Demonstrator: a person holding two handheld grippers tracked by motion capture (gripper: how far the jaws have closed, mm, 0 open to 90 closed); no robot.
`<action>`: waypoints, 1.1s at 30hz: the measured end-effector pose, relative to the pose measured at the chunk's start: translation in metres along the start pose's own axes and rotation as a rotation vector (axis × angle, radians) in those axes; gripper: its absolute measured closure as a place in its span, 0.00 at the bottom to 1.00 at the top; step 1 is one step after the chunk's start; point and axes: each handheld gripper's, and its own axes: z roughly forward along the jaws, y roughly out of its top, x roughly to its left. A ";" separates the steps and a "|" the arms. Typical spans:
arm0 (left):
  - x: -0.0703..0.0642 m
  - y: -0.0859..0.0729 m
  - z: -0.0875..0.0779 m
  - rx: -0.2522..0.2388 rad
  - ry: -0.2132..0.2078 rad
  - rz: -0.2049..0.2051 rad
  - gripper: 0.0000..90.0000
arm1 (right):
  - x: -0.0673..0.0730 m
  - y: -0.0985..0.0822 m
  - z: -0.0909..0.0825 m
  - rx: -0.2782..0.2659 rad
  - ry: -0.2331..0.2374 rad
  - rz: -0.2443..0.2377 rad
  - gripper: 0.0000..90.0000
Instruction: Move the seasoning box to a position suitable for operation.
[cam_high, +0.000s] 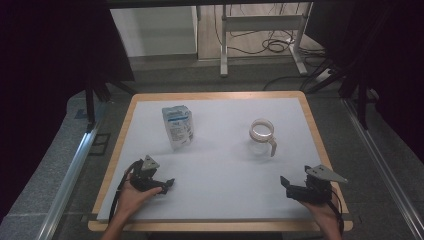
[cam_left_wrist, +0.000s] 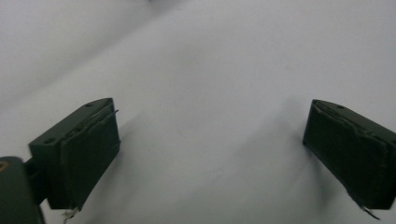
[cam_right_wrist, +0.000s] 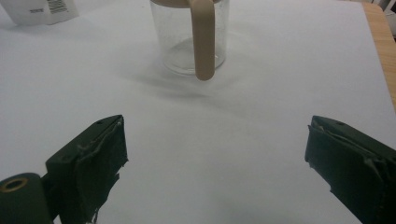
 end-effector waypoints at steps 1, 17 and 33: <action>-0.001 0.000 -0.001 -0.001 0.013 0.005 0.05 | 0.000 0.000 0.000 0.000 0.000 0.000 0.07; -0.015 -0.002 -0.026 -0.075 -0.026 -0.049 0.06 | 0.008 -0.001 0.016 0.041 0.057 -0.016 0.09; -0.016 0.001 -0.036 -0.116 -0.052 -0.073 0.08 | 0.012 0.030 0.000 -0.037 0.063 -0.020 0.10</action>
